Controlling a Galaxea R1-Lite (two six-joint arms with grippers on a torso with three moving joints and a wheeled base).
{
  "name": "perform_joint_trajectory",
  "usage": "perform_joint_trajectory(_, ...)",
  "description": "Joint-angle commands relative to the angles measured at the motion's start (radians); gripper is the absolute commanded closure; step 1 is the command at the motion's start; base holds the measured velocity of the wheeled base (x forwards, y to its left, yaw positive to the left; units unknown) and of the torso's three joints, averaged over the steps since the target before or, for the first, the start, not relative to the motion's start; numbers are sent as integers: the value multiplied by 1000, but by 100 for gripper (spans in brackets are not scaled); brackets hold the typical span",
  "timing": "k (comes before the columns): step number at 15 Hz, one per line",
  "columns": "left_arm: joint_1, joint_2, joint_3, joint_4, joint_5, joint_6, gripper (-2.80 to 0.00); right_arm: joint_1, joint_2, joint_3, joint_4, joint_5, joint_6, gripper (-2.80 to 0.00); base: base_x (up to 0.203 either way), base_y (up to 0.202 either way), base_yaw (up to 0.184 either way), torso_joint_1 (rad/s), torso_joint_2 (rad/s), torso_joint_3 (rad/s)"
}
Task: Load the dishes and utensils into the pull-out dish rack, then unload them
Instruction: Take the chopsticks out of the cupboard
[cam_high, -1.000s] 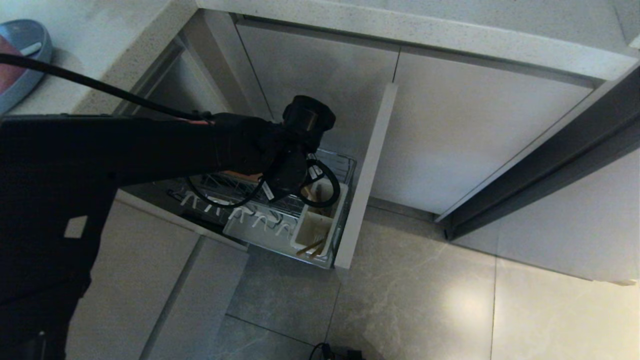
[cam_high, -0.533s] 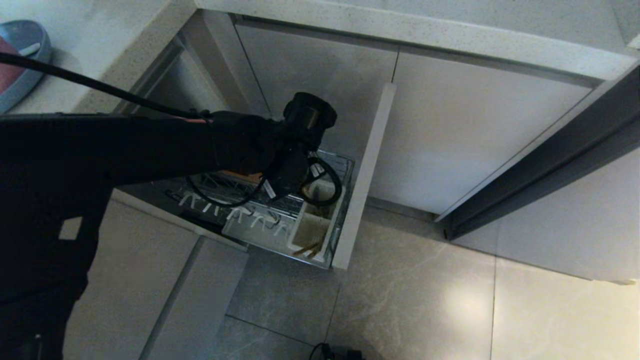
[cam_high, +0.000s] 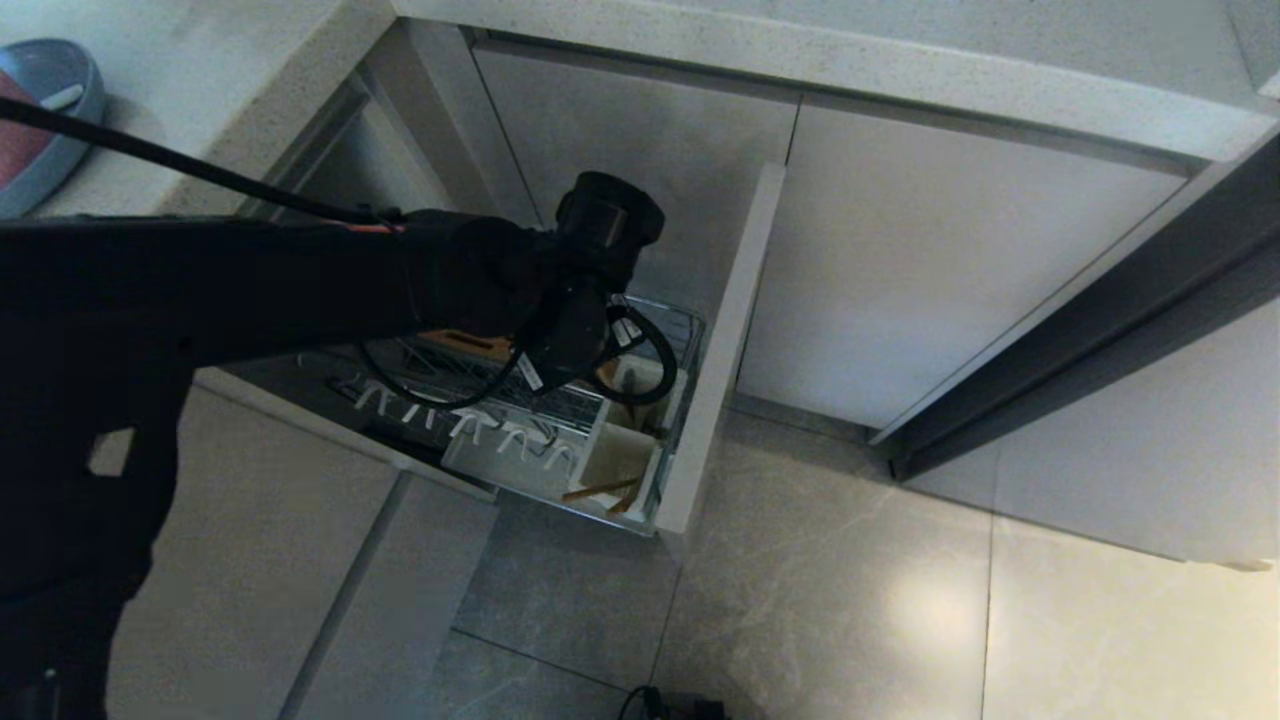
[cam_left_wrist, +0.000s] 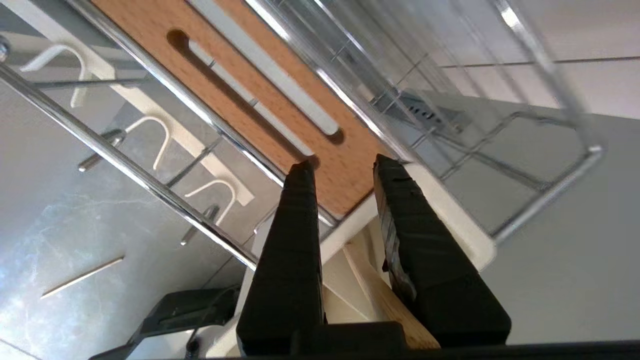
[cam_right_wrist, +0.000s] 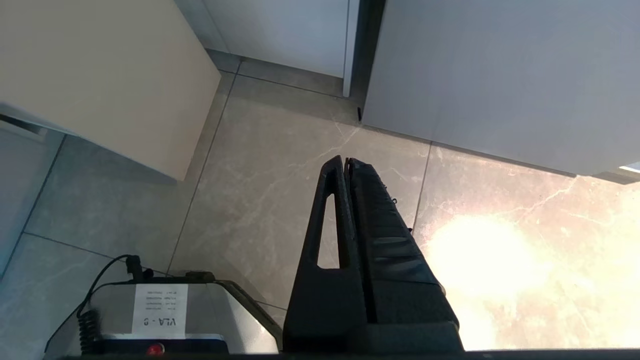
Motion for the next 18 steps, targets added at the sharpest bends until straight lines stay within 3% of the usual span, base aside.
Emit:
perform_joint_trajectory(1,-6,-44,0,0,19,-2,0,0,-1,0,0,0,0,0,0,0,0,0,0,0)
perform_joint_trajectory(6,-22,-105,0,-27,125,36,0,0,-1,0,0,0,0,0,0,0,0,0,0,0)
perform_joint_trajectory(16,-24,-263,0,-103,165,157,0,0,-1,0,0,0,-1,0,0,0,0,0,0,0)
perform_joint_trajectory(18,-25,-300,1,-141,169,207,0,0,-1,0,0,0,0,0,0,0,0,0,0,0)
